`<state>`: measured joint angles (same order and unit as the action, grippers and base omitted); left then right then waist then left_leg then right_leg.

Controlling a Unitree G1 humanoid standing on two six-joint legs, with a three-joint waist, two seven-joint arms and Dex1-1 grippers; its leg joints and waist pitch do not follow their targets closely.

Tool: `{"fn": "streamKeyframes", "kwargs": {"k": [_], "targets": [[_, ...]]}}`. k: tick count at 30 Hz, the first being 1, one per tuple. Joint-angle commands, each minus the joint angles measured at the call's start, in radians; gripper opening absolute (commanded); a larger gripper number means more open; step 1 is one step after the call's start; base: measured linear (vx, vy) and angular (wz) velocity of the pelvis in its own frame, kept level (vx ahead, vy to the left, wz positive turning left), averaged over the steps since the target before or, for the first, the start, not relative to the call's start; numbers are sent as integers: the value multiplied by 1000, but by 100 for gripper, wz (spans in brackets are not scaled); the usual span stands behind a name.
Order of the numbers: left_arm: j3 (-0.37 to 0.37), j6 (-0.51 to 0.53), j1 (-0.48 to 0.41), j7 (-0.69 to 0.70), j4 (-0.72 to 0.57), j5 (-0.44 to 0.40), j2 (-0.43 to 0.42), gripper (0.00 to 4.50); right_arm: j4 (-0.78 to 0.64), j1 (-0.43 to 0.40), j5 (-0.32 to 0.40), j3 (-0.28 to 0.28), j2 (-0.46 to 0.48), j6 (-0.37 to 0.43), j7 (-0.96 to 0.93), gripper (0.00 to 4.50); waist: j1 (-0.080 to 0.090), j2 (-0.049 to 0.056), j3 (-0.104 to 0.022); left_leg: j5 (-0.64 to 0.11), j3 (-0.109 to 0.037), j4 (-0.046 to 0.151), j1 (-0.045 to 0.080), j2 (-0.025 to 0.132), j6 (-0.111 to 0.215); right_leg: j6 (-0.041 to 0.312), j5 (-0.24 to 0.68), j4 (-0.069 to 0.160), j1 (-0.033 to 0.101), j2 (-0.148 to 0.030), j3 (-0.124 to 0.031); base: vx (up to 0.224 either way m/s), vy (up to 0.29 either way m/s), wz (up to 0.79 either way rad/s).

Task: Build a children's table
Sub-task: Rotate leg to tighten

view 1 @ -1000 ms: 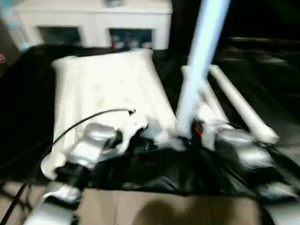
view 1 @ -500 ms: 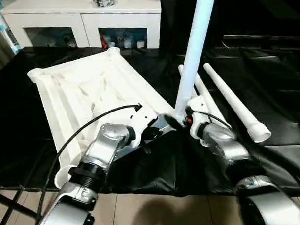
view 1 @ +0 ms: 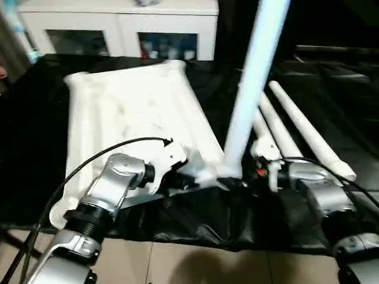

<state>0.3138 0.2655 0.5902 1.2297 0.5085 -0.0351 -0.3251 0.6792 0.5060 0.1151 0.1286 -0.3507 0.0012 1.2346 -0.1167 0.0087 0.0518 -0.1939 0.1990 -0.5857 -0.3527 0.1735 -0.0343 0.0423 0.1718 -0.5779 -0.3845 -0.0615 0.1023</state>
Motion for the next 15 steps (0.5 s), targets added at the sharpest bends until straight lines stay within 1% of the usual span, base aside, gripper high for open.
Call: {"fn": "streamKeyframes", "kwargs": {"k": [1, 3, 5, 7, 10, 11, 12, 13, 14, 15], "targets": [[26, -27, 41, 25, -15, 28, 27, 0, -21, -31, -3, 96, 28, 39, 94, 321, 3, 1, -57, -212, -35, 72, 14, 81, 63, 177, 326, 74, 39, -110, -67, 0, 0, 0], [28, -32, 43, 39, -11, 27, 21, 0, -46, -41, 0, 105, 24, 60, 112, 311, 2, 0, -58, -207, -36, 72, 13, 80, 58, 171, 334, 74, 40, -111, -66, 0, 0, 0], [28, -34, 43, 41, -11, 27, 20, 0, -54, -44, 2, 107, 25, 66, 115, 290, 2, 0, -58, -206, -36, 72, 13, 81, 57, 169, 335, 74, 40, -112, -67, 0, 0, 0], [27, -35, 43, 42, -11, 27, 19, 0, -59, -47, 5, 109, 26, 70, 116, 286, 2, 0, -58, -206, -36, 72, 13, 79, 53, 168, 342, 76, 39, -113, -67, 0, 0, 0], [-2, -44, 45, -34, 6, 21, 46, 0, -61, -56, 3, 95, 50, 73, 75, 280, 1, -1, -59, -199, -36, 71, 12, 78, 54, 166, 339, 76, 40, -112, -66, 0, 0, 0], [-2, -44, 45, -34, 6, 21, 46, 0, -61, -56, 3, 95, 50, 73, 75, 280, 1, 0, -58, -200, -36, 71, 13, 78, 54, 166, 341, 77, 39, -112, -66, 0, 0, 0], [-15, -43, 47, -76, 13, 18, 61, 0, -42, -51, -5, 80, 67, 61, 26, 279, 1, 0, -57, -207, -36, 72, 14, 79, 51, 164, 352, 78, 38, -112, -66, 0, 0, 0], [-25, -42, 50, -109, 19, 15, 73, 0, -23, -44, -14, 67, 83, 51, -22, 279, 2, -3, -57, -212, -35, 72, 15, 79, 46, 164, 359, 79, 35, -113, -66, 0, 0, 0], [-43, -31, 57, -178, 30, 5, 95, 0, 13, -30, -19, 37, 113, 34, -108, 279, 6, -3, -53, -239, -39, 74, 18, 78, 33, 162, 399, 83, 34, -116, -65, 0, 0, 0], [-55, -24, 62, -223, 38, -1, 109, 0, 35, -21, -22, 18, 133, 25, -165, 278, 12, -2, -51, -269, -42, 74, 22, 75, 23, 147, 462, 92, 33, -118, -62, 0, 0, 0]]}}
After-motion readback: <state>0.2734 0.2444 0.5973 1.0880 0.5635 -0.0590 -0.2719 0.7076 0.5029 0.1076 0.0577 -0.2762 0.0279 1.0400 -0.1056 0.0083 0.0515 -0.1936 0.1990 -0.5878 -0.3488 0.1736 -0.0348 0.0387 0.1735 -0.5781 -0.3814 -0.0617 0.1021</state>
